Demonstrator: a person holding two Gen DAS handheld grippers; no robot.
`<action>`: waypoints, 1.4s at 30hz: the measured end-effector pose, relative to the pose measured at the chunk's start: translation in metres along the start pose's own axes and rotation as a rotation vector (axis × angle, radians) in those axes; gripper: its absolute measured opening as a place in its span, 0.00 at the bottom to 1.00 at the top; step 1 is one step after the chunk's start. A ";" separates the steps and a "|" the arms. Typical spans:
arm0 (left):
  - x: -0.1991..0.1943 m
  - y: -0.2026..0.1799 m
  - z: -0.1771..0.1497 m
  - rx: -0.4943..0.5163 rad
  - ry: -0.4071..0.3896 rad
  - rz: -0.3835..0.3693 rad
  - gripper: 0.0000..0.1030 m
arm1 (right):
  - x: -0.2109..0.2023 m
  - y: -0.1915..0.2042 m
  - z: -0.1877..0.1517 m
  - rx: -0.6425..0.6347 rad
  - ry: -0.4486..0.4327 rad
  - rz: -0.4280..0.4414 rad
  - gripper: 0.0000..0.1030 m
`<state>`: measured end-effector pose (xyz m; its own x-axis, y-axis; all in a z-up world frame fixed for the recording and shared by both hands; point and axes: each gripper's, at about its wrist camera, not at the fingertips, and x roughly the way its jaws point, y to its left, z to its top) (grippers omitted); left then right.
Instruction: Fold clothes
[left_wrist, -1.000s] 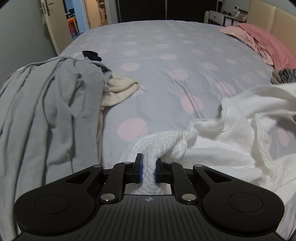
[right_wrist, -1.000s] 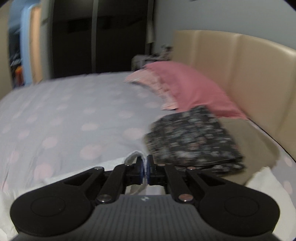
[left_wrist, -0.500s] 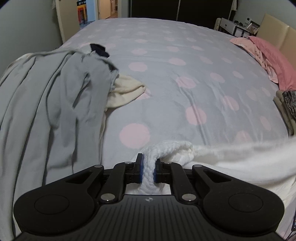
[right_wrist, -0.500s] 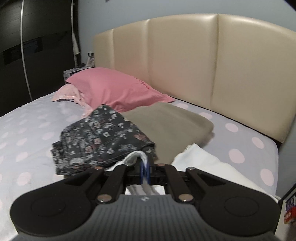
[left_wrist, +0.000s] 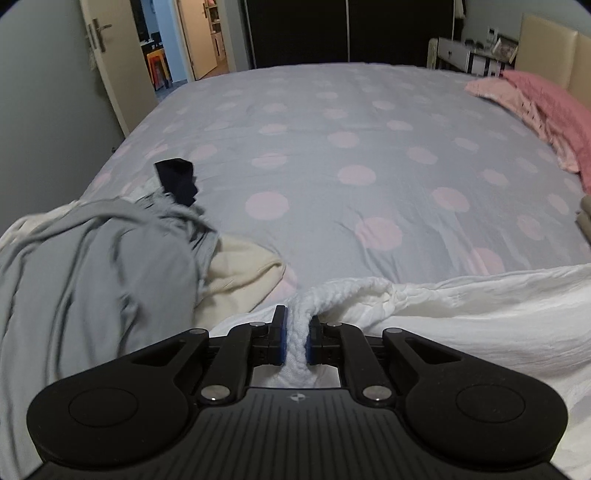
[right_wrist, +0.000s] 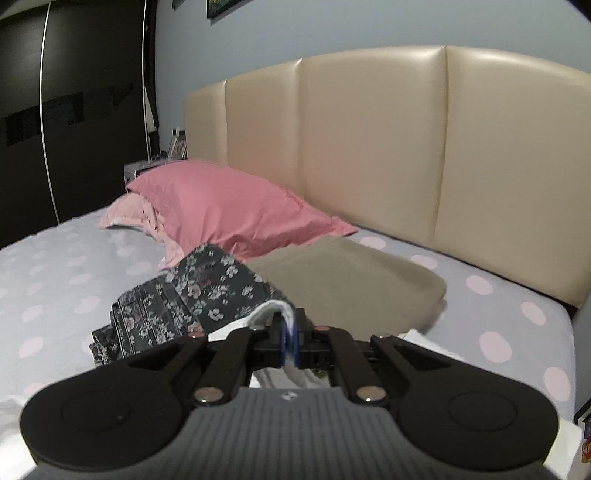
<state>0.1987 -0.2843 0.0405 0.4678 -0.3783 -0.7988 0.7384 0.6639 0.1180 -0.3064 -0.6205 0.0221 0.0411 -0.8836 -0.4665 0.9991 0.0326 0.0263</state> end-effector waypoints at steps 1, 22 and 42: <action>0.011 -0.005 0.001 0.007 0.017 -0.002 0.09 | 0.006 0.004 -0.002 -0.009 0.015 0.002 0.04; -0.023 0.026 -0.096 0.070 0.096 -0.026 0.46 | 0.024 -0.009 -0.051 -0.227 0.244 0.045 0.50; -0.012 0.044 -0.223 0.092 0.263 0.074 0.53 | -0.040 -0.071 -0.070 -0.190 0.316 -0.062 0.52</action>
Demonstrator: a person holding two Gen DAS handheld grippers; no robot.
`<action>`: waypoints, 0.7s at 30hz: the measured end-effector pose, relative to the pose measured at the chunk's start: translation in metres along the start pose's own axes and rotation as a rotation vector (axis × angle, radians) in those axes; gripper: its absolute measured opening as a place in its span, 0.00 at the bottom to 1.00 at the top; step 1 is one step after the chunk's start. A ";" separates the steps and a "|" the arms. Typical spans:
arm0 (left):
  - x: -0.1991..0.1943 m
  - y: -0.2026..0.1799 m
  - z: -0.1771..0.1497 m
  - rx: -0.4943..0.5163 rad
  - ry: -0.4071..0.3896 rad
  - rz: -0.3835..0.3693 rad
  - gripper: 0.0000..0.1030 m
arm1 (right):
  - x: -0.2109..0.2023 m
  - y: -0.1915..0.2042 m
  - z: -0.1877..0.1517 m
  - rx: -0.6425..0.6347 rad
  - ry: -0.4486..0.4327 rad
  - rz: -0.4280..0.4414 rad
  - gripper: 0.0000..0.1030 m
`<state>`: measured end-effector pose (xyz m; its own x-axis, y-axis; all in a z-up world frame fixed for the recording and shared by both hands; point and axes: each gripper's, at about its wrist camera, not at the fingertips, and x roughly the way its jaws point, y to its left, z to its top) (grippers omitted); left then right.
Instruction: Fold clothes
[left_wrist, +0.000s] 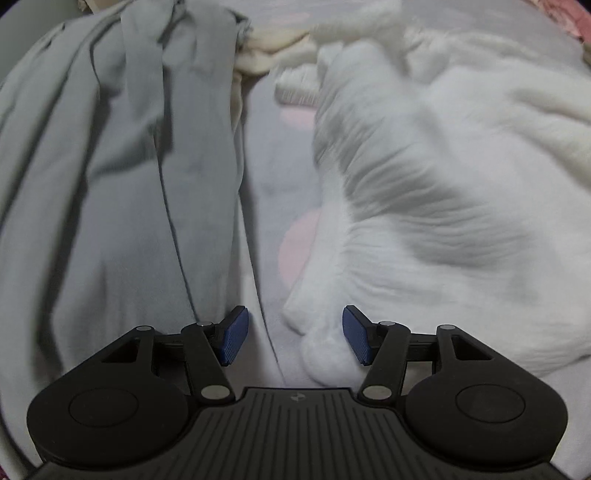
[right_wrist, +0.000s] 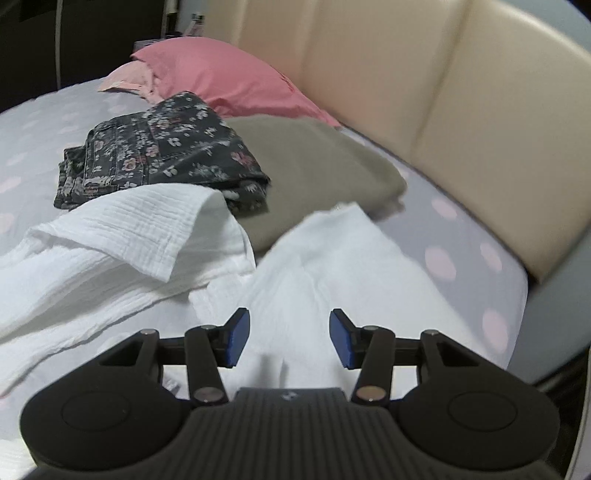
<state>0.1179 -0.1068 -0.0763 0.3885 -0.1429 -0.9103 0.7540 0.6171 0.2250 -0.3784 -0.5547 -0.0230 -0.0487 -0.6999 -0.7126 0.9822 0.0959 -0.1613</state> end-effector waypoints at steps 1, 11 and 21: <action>0.002 -0.002 -0.001 -0.002 -0.002 0.007 0.48 | -0.001 -0.003 -0.002 0.021 0.013 0.006 0.53; -0.030 -0.010 0.000 -0.017 -0.064 0.049 0.13 | 0.006 -0.037 -0.027 0.029 0.067 0.099 0.54; -0.043 0.014 0.002 -0.155 -0.082 0.072 0.12 | 0.034 -0.019 -0.053 -0.113 0.222 0.236 0.54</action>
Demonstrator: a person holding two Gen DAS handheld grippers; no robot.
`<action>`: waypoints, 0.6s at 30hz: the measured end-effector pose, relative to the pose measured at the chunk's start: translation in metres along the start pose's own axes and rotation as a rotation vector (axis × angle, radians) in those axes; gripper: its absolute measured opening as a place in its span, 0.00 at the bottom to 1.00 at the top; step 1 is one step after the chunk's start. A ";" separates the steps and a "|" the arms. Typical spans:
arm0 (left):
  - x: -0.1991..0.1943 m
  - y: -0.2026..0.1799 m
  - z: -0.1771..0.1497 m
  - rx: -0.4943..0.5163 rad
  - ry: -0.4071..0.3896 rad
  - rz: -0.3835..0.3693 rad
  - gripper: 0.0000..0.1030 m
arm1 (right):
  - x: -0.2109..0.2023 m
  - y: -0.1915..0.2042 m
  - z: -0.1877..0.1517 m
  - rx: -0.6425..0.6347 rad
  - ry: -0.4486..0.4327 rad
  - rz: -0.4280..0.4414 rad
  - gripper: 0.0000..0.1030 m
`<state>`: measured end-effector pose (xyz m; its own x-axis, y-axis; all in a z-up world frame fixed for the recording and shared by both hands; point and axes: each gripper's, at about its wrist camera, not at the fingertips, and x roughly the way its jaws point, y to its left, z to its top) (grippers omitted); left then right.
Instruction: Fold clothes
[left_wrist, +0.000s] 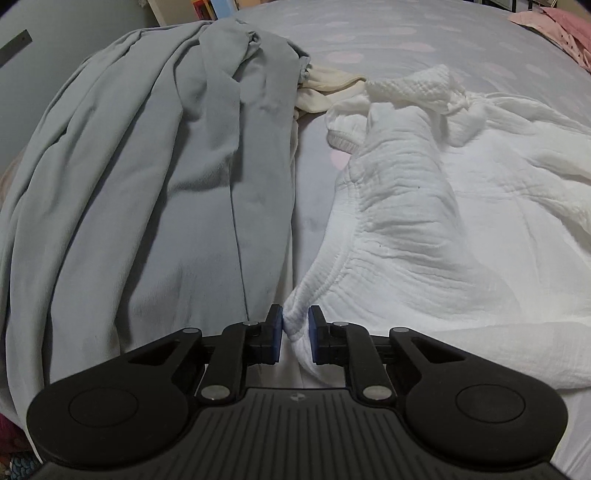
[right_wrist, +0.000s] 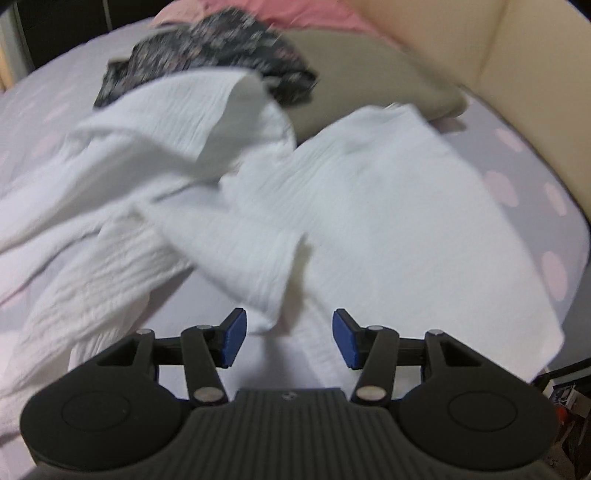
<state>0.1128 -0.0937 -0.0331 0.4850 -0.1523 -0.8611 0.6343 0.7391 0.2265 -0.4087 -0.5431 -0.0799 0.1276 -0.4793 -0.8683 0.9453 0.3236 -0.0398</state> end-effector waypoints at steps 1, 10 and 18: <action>0.000 -0.002 -0.002 0.002 -0.001 0.002 0.12 | 0.004 0.003 0.000 -0.006 0.008 0.009 0.53; -0.006 0.006 -0.001 -0.042 -0.028 -0.021 0.12 | 0.028 0.021 0.007 0.039 0.068 0.030 0.05; -0.016 0.023 0.005 -0.111 -0.064 -0.040 0.12 | -0.031 -0.014 0.031 0.295 -0.173 0.165 0.04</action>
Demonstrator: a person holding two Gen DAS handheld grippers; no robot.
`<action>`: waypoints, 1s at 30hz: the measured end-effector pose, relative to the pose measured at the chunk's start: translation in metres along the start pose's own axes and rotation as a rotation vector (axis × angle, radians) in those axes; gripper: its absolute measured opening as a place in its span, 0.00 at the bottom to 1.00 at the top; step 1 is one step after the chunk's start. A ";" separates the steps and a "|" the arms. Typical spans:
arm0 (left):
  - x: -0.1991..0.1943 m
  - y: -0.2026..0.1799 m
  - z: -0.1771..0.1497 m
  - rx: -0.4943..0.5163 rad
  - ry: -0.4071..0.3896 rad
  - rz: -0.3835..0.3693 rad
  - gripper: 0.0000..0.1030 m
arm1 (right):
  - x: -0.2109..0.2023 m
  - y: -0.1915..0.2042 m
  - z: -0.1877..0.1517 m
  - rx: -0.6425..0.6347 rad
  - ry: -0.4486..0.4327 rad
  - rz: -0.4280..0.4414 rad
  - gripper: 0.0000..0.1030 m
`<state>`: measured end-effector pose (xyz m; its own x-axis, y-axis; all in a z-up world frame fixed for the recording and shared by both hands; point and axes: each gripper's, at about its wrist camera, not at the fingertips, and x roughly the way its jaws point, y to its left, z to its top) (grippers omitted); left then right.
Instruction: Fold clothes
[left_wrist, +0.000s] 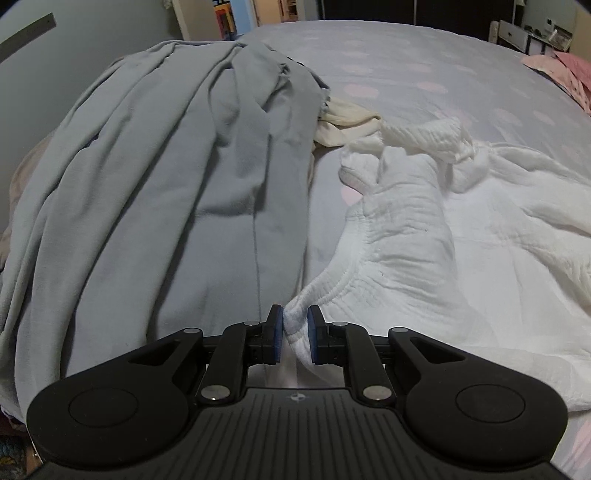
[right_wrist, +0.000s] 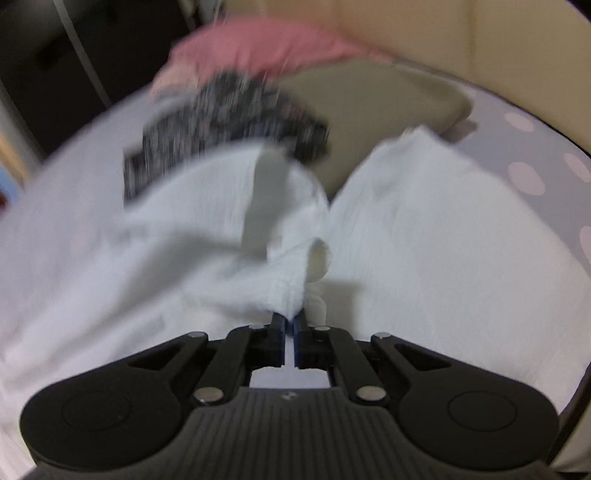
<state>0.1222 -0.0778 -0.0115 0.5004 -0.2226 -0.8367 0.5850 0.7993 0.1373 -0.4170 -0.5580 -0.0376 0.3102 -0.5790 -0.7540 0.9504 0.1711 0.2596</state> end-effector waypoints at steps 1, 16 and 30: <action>0.001 0.000 0.000 0.001 0.005 0.002 0.12 | -0.002 -0.004 0.004 0.039 -0.014 0.008 0.04; 0.019 0.004 0.007 0.041 0.020 0.103 0.11 | 0.025 -0.013 0.054 0.490 -0.128 0.052 0.04; 0.026 -0.008 0.006 0.136 0.017 0.143 0.11 | 0.055 0.027 0.059 0.386 -0.071 0.039 0.37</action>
<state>0.1345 -0.0932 -0.0314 0.5744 -0.1016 -0.8122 0.5903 0.7388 0.3251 -0.3756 -0.6325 -0.0363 0.3310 -0.6340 -0.6989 0.8557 -0.1105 0.5055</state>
